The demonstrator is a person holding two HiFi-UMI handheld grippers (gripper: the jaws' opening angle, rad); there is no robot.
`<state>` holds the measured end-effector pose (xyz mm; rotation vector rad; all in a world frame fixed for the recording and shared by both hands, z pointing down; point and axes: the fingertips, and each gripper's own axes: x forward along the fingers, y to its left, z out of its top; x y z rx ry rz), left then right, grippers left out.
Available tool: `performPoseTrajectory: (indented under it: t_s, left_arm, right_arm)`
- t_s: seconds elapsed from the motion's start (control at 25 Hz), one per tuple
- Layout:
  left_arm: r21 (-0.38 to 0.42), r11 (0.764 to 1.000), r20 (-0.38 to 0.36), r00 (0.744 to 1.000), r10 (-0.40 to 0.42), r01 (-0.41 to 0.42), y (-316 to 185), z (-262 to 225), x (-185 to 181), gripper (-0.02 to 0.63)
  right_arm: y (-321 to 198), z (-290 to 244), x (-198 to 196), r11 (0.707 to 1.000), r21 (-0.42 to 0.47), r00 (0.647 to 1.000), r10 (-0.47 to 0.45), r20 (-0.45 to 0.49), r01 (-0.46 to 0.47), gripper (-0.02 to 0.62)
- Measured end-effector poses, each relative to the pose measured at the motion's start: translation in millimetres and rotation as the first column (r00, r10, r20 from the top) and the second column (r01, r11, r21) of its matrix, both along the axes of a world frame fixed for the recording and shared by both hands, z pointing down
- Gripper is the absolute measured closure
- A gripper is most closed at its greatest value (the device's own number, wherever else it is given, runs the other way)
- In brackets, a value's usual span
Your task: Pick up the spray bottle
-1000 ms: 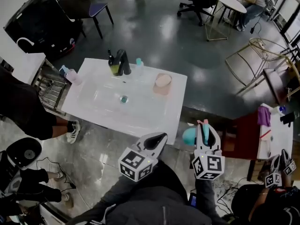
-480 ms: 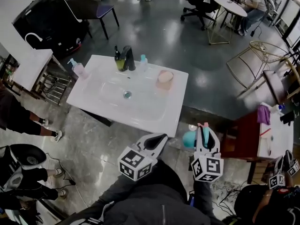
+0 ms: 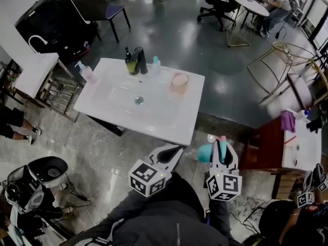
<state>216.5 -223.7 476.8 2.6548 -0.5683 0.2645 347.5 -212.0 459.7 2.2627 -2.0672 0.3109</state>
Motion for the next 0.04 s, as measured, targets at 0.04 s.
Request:
performPoseTrajectory:
  t_s: [0.04]
  left_arm:
    - [0.000,1.000,0.000,1.000,0.002,-0.002,2.6,-1.1,1.1,0.603]
  right_arm:
    - [2.7,-0.4,0.6,1.000,-0.002,1.000,0.001,0.002,-0.001,0.520]
